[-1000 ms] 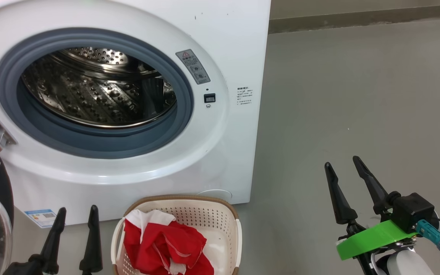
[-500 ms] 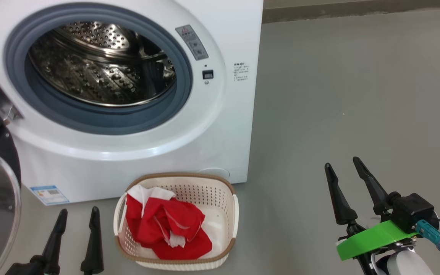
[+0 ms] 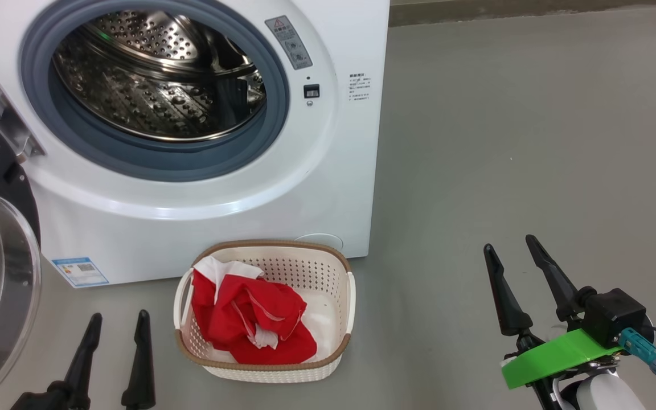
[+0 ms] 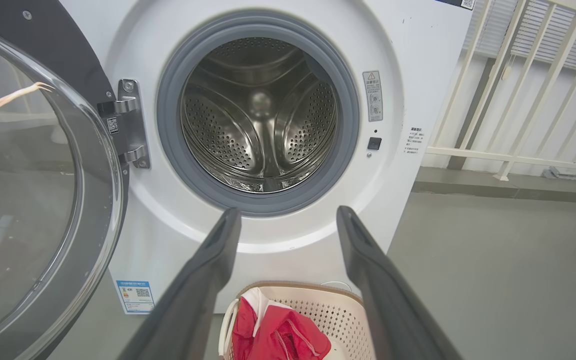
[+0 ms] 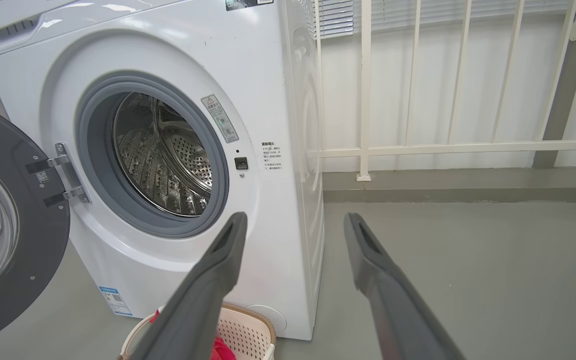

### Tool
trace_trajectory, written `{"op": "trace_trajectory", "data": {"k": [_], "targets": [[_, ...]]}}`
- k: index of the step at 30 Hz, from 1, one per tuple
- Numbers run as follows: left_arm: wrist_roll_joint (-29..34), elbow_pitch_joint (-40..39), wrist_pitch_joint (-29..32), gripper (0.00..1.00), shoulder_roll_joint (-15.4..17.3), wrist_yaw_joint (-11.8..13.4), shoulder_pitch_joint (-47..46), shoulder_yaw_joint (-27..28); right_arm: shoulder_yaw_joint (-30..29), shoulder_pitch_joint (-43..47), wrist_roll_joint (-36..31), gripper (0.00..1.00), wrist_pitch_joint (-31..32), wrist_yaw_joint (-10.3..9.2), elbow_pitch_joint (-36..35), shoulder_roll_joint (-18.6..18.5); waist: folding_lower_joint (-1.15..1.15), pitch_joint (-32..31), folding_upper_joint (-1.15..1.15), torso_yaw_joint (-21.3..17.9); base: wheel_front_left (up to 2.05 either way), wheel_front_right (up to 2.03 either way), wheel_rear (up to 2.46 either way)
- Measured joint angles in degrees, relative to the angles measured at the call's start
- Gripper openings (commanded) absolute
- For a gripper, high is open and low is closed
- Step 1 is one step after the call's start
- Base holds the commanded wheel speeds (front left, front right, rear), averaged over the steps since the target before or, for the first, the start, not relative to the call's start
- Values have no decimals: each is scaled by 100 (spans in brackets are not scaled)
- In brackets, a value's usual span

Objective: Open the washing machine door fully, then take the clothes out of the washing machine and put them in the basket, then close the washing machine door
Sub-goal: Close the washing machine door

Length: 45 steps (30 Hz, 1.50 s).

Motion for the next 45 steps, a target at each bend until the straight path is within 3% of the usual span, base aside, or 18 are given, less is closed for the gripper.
{"op": "trace_trajectory", "data": {"k": [10,19,28,45], "targets": [[46,40,0,100,-2,10,-1,67,12,0,11,100,0,0,4,0,0,-7,0,61,0,0,0],[47,14,0,100,-5,94,0,57,74,0,35,100,0,0,27,0,0,6,0,376,0,0,0],[52,-4,0,100,-11,399,68,45,200,-1,22,100,0,0,55,0,0,-46,0,980,0,0,0],[10,-109,0,100,-12,612,165,-70,324,-2,8,100,0,0,62,-2,0,-93,0,2198,0,0,0]]}}
